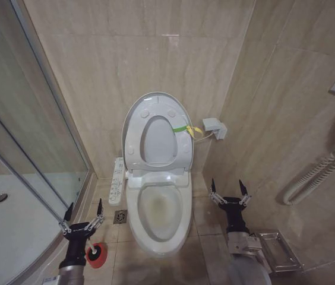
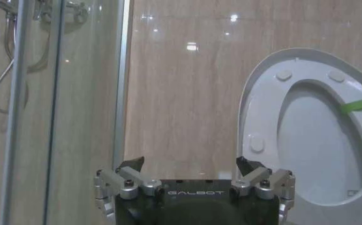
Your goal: Open the toilet lid, clean the toilet bowl with a toilet brush, close the toilet lid, and flush.
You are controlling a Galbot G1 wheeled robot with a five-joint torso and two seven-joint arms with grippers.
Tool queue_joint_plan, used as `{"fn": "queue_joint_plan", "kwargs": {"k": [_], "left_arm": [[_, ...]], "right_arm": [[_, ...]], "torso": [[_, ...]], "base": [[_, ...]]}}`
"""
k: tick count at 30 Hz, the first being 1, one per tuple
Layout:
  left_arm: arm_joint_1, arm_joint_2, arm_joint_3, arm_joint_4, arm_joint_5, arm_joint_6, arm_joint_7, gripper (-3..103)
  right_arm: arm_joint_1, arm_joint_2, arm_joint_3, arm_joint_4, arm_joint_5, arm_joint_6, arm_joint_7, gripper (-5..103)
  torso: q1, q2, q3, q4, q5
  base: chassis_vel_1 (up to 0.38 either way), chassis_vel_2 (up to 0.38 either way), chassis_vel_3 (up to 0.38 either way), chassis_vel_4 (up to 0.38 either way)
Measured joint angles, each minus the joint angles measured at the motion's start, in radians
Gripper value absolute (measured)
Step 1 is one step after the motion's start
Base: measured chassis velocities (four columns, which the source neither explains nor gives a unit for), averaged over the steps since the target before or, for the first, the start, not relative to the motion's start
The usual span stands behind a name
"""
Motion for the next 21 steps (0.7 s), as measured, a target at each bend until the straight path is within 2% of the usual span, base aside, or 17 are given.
{"fn": "queue_joint_plan", "kwargs": {"k": [12, 21], "left_arm": [[0.053, 0.007, 0.015, -0.067, 0.028, 0.009, -0.048, 99], [0.066, 0.018, 0.0, -0.076, 0.035, 0.002, -0.048, 99]], "right_arm": [[0.0, 0.0, 0.0, 0.0, 0.0, 0.0, 0.0, 100], [0.0, 0.0, 0.0, 0.0, 0.0, 0.0, 0.0, 100]], "torso": [[0.0, 0.0, 0.0, 0.0, -0.0001], [0.0, 0.0, 0.0, 0.0, -0.0001]], "base": [[0.0, 0.0, 0.0, 0.0], [0.0, 0.0, 0.0, 0.0]]}}
